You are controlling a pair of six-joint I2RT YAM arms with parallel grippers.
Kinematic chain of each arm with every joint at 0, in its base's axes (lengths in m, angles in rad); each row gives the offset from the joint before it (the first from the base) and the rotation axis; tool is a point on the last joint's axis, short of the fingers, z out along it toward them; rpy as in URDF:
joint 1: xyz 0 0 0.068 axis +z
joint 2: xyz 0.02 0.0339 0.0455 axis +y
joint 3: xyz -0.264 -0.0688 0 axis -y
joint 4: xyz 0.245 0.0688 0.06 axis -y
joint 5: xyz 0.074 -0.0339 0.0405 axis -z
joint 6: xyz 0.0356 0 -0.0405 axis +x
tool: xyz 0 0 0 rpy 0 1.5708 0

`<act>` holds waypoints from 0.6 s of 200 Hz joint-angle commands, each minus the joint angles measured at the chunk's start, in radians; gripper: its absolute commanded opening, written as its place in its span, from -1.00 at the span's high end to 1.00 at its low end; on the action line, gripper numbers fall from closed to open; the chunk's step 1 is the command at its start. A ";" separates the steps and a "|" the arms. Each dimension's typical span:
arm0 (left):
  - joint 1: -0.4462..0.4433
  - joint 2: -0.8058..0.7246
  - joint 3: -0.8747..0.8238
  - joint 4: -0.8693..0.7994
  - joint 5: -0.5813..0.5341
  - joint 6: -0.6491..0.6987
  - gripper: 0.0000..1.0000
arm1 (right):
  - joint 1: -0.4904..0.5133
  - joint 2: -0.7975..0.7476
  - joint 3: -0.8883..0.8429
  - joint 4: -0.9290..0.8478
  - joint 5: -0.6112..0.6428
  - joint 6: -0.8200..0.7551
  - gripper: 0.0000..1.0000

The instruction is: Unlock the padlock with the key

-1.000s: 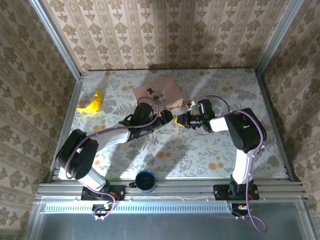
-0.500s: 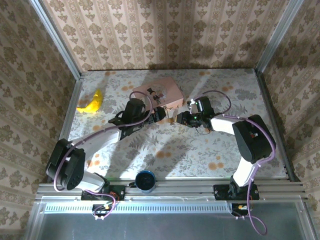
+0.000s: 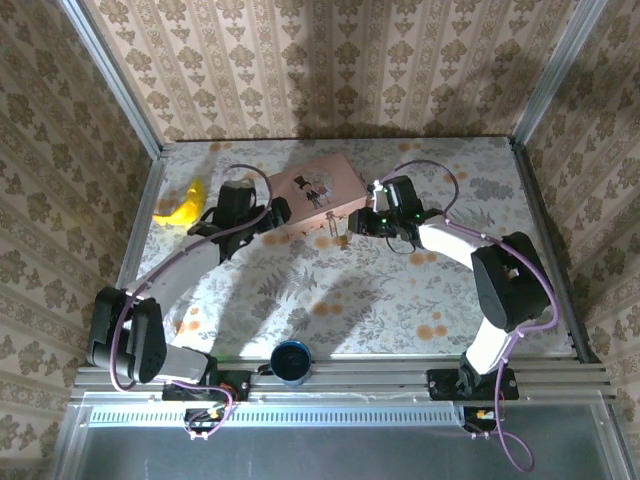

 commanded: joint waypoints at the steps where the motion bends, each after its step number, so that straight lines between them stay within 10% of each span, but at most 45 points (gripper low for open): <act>1: 0.026 0.034 0.041 -0.018 -0.020 0.049 -1.00 | 0.004 0.051 0.054 -0.043 0.021 -0.029 0.33; 120: 0.018 0.245 0.148 0.031 0.019 0.085 -0.87 | 0.036 0.211 0.143 0.007 -0.011 -0.012 0.42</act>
